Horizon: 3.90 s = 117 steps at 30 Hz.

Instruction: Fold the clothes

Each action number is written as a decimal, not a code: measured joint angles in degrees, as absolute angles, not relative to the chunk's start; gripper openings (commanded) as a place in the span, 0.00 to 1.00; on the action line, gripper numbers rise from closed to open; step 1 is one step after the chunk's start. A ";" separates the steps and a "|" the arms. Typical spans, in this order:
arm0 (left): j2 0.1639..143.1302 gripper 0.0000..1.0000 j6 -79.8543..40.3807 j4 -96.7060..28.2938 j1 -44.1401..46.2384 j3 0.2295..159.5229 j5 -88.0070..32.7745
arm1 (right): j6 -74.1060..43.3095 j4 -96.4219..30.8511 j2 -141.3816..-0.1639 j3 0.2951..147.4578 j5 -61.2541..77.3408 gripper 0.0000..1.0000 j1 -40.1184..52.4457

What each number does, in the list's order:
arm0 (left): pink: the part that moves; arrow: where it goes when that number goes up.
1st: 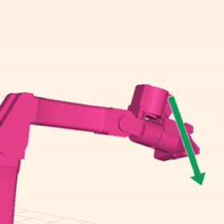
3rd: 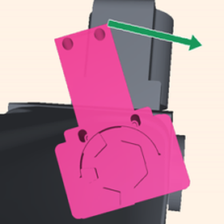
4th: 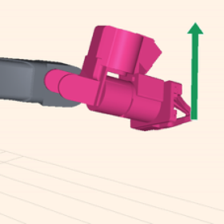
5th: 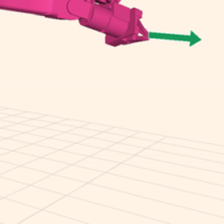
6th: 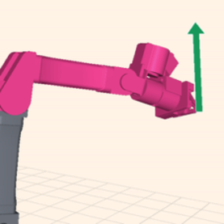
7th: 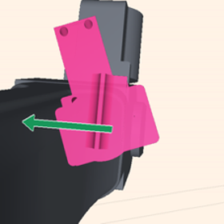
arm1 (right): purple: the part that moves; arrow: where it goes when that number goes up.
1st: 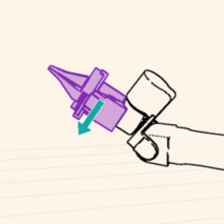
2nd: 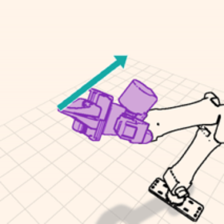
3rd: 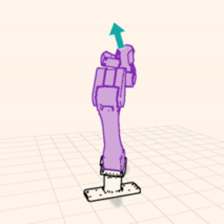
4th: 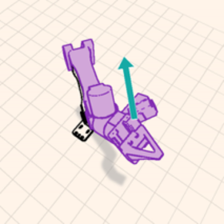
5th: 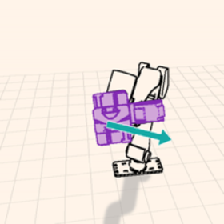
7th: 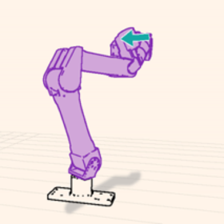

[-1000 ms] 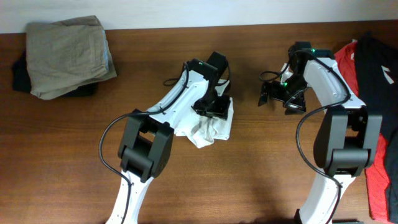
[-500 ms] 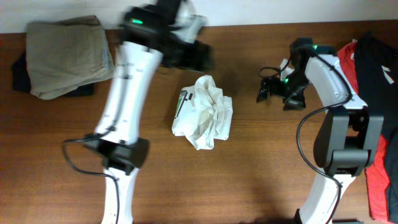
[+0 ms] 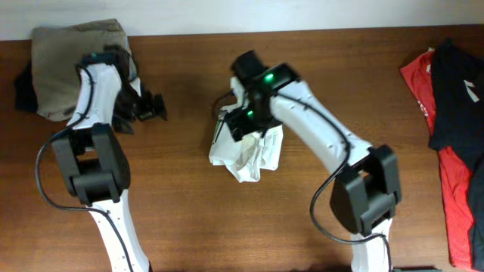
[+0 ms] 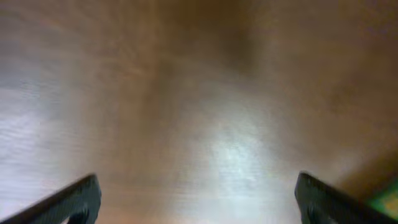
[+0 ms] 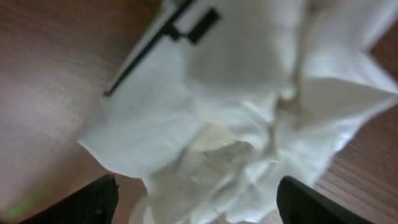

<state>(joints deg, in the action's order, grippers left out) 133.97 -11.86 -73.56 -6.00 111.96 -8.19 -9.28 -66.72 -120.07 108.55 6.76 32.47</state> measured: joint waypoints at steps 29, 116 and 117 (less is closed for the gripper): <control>131.24 0.99 -16.58 -67.42 -5.91 101.82 -7.18 | -25.43 -66.63 -125.75 108.62 -8.40 0.12 23.31; 131.13 0.99 -17.19 -68.10 -5.91 101.41 -7.01 | -4.78 -63.00 -128.97 101.19 17.37 0.04 6.63; 131.13 0.99 -17.17 -68.10 -5.91 101.41 -7.01 | -5.43 -64.20 -128.97 102.35 15.77 0.04 6.63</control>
